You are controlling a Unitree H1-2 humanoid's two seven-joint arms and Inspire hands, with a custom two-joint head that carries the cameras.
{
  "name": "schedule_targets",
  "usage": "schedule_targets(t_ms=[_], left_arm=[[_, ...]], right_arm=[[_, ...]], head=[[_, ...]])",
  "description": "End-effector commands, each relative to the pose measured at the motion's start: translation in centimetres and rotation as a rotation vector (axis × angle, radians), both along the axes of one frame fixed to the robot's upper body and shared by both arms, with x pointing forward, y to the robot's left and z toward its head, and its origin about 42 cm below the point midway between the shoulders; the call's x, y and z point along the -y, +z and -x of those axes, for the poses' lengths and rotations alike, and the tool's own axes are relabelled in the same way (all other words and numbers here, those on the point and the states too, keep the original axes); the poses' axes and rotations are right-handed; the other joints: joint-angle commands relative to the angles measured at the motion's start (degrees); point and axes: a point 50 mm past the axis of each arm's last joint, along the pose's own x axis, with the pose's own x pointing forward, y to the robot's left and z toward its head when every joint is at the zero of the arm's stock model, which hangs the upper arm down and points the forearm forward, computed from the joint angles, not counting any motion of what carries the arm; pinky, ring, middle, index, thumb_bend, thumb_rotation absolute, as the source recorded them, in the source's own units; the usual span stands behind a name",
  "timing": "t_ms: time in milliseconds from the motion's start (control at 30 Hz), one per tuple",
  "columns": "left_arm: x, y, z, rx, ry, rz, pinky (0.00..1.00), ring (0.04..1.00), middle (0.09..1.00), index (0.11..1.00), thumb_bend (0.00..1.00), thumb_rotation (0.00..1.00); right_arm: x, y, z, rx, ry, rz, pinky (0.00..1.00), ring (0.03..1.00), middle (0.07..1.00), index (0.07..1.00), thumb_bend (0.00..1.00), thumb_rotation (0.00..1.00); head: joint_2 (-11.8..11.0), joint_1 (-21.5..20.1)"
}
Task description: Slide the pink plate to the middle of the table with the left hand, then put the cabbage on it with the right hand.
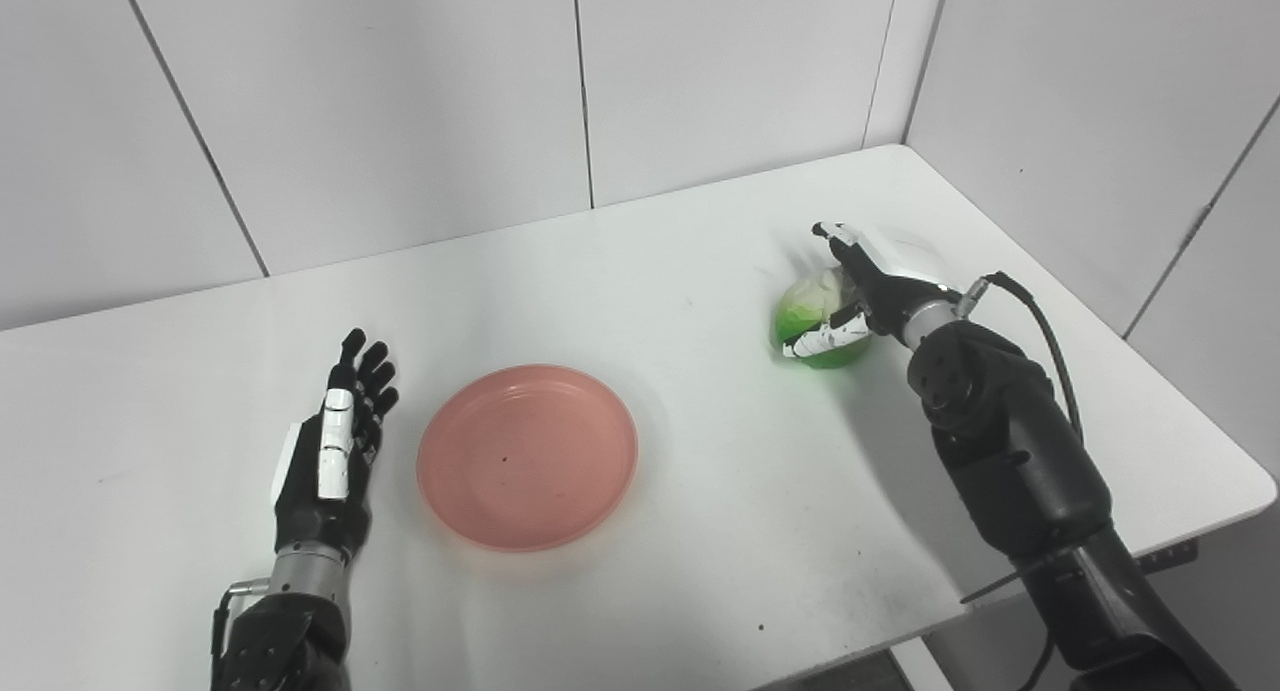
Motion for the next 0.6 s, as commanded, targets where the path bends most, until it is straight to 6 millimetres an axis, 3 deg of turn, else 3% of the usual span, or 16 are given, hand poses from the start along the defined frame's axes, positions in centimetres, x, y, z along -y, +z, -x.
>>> schedule_targets(t_ms=[0, 133, 333, 367, 433, 467, 500, 567], left_arm=[[-0.17, 0.07, 0.36, 0.015, 0.003, 0.000, 0.97, 0.969, 0.966, 0.971, 0.69, 1.00], [-0.16, 0.09, 0.37, 0.006, -0.006, 0.006, 0.98, 0.976, 0.971, 0.978, 0.68, 1.00], [-0.05, 0.18, 0.42, 0.012, -0.006, 0.005, 0.98, 0.979, 0.976, 0.977, 0.69, 1.00], [-0.05, 0.23, 0.42, 0.012, -0.005, 0.005, 0.97, 0.976, 0.974, 0.975, 0.68, 1.00], [-0.02, 0.27, 0.40, 0.009, -0.003, 0.006, 0.97, 0.975, 0.972, 0.973, 0.68, 1.00], [0.01, 0.28, 0.39, 0.007, -0.003, 0.009, 0.98, 0.978, 0.973, 0.975, 0.68, 1.00], [0.05, 0.29, 0.39, 0.006, -0.005, 0.010, 0.98, 0.979, 0.975, 0.978, 0.69, 1.00], [0.04, 0.32, 0.40, 0.009, -0.007, 0.005, 0.99, 0.980, 0.977, 0.981, 0.69, 1.00]], right_arm=[[0.17, 3.13, -0.64, 0.070, 0.015, 0.026, 0.77, 0.893, 0.970, 0.914, 1.00, 0.23], [0.19, 3.33, -0.77, 0.033, 0.031, 0.032, 0.68, 0.891, 0.987, 0.900, 0.99, 0.17], [0.25, 3.14, -0.83, 0.036, 0.029, -0.006, 0.62, 0.818, 0.927, 0.823, 0.93, 0.01], [0.24, 3.10, -0.85, 0.044, 0.023, -0.009, 0.55, 0.723, 0.870, 0.797, 0.90, 0.00], [0.19, 3.06, -0.82, 0.066, 0.011, -0.022, 0.47, 0.629, 0.801, 0.774, 0.87, 0.00], [0.18, 3.05, -0.80, 0.075, 0.005, -0.030, 0.41, 0.561, 0.698, 0.724, 0.82, 0.00], [0.15, 3.03, -0.71, 0.096, -0.006, -0.035, 0.39, 0.528, 0.611, 0.683, 0.72, 0.00], [0.13, 3.01, -0.58, 0.124, -0.021, -0.035, 0.39, 0.501, 0.529, 0.644, 0.62, 0.00]], head=[[0.05, 0.03], [0.20, 0.08], [0.31, 0.10], [0.39, 0.12], [0.41, 0.20], [0.41, 0.20], [0.42, 0.21], [0.42, 0.21]])
